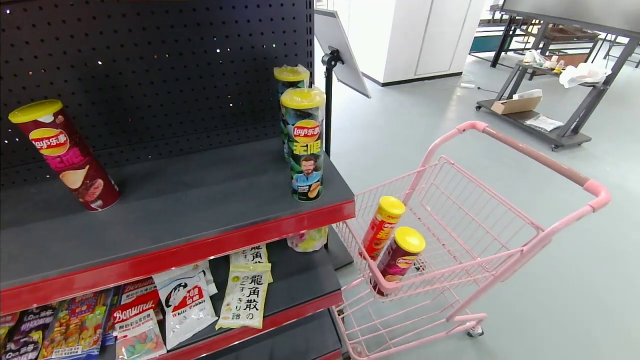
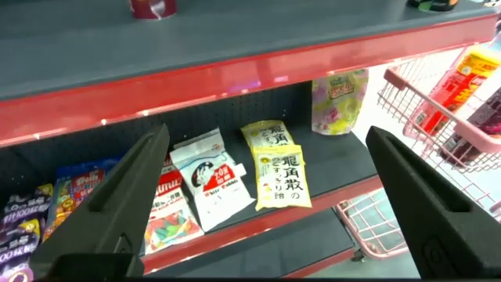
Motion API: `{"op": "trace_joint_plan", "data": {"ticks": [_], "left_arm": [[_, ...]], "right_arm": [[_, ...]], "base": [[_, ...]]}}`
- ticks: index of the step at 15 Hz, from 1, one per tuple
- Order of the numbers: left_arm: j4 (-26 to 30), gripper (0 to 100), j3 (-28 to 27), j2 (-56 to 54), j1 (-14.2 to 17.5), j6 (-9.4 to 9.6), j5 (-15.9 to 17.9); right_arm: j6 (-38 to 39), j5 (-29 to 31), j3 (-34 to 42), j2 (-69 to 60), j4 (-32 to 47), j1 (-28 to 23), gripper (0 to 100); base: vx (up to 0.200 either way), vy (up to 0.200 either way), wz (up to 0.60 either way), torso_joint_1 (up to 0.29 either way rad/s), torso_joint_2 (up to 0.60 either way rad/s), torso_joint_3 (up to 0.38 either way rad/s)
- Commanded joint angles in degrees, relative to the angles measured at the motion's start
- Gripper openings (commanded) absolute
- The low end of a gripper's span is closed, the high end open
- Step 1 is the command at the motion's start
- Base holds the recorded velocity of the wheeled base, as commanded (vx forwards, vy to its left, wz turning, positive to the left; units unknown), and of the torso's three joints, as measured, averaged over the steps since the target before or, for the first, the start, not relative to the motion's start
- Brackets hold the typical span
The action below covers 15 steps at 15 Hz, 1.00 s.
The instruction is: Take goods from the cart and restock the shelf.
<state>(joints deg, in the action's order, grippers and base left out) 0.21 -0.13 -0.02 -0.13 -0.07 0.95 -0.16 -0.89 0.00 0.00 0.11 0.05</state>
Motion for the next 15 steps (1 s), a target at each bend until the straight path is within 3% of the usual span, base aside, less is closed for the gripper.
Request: {"op": "trace_joint_plan", "data": {"ticks": [1,8,15], "left_arm": [[0.0,100,0.0,0.0,0.0,-0.10,0.0],[0.0,100,0.0,0.0,0.0,-0.10,0.0],[0.0,100,0.0,0.0,0.0,-0.01,0.0]], "right_arm": [[0.0,0.0,0.0,0.1,0.0,0.0,100],[0.0,0.0,0.0,0.1,0.0,0.0,100],[0.0,-0.1,0.0,0.1,0.0,0.0,100]], "base": [[0.000,0.000,0.00,-0.139,0.37,0.222],[0.000,0.000,0.00,-0.145,0.38,0.239],[0.000,0.000,0.00,-0.183,0.54,0.352]]}}
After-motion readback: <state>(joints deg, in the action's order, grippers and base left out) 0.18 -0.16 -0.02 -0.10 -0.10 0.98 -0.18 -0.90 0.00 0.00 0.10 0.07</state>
